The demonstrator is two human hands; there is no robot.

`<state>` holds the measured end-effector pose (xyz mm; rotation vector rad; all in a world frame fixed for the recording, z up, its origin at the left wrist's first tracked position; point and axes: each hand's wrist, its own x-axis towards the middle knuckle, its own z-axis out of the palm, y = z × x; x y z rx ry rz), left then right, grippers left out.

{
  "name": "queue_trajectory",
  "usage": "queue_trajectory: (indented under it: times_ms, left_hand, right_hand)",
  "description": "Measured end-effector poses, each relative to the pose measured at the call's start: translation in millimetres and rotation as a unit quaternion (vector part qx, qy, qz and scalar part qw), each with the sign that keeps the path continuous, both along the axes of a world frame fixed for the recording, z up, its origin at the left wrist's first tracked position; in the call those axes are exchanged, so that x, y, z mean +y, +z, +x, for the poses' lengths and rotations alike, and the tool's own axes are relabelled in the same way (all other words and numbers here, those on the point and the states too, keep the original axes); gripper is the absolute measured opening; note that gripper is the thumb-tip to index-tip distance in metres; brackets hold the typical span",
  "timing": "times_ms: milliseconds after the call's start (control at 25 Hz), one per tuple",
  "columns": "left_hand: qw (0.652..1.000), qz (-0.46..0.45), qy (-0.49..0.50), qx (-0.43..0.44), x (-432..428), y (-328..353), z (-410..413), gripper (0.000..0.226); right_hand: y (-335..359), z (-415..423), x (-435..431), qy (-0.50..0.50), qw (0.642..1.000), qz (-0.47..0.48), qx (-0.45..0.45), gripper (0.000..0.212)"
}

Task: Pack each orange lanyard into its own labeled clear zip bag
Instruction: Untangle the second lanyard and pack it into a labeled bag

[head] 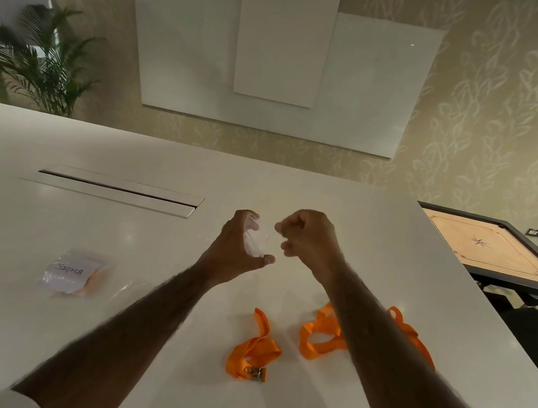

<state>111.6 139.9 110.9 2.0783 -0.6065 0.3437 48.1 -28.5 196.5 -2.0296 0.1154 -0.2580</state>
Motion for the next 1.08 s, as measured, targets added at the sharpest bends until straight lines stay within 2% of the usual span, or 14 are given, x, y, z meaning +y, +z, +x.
queue_trajectory:
  times_ms: [120,200,280,360,480,600,680,840,920,1000,1080]
  left_hand:
    - [1.000,-0.008,-0.004,0.014,2.6,-5.1,1.7,0.092]
    - [1.000,-0.006,-0.012,0.020,1.6,-6.5,3.1,0.093]
    - [1.000,0.008,-0.016,0.015,-0.9,-7.7,4.0,0.092]
    - [0.999,0.017,-0.026,0.013,-3.8,-6.3,3.8,0.091]
    - [0.998,0.024,-0.049,-0.010,-9.8,-2.0,2.2,0.093]
    - [0.997,0.029,-0.058,-0.035,-9.3,-0.9,1.5,0.092]
    - [0.997,0.024,-0.059,-0.032,-6.1,0.0,2.7,0.089]
    - [0.997,0.027,-0.065,-0.022,0.1,2.6,5.1,0.090]
    - [0.998,0.026,-0.061,-0.021,2.9,0.8,6.1,0.091]
    - [0.999,0.031,-0.040,-0.018,8.4,-3.4,8.5,0.091]
    - [0.999,0.034,-0.020,-0.001,15.0,-8.9,10.4,0.091]
  right_hand:
    - [-26.1,-9.9,1.3,0.058,0.986,-0.090,0.124,0.018]
    - [-31.2,-9.1,7.6,-0.007,0.993,-0.099,0.062,0.023]
    - [-21.9,-1.6,8.0,-0.057,0.997,-0.055,0.002,0.027]
    - [-8.5,5.4,8.7,-0.002,0.998,-0.048,0.027,0.024]
    - [-4.0,12.4,13.6,0.046,0.985,-0.148,0.080,0.018]
    - [-5.5,16.7,20.3,0.001,0.968,-0.243,0.069,0.005]
    - [-6.6,16.9,21.4,-0.044,0.965,-0.258,0.034,0.007]
    - [-12.6,17.0,21.7,-0.036,0.973,-0.229,-0.007,0.010]
    - [-15.3,13.4,18.3,-0.013,0.983,-0.181,-0.016,0.014]
    - [-21.0,6.9,9.5,-0.042,0.992,-0.116,-0.031,0.026]
    - [-27.6,-1.3,0.6,-0.062,0.995,-0.082,-0.009,0.026]
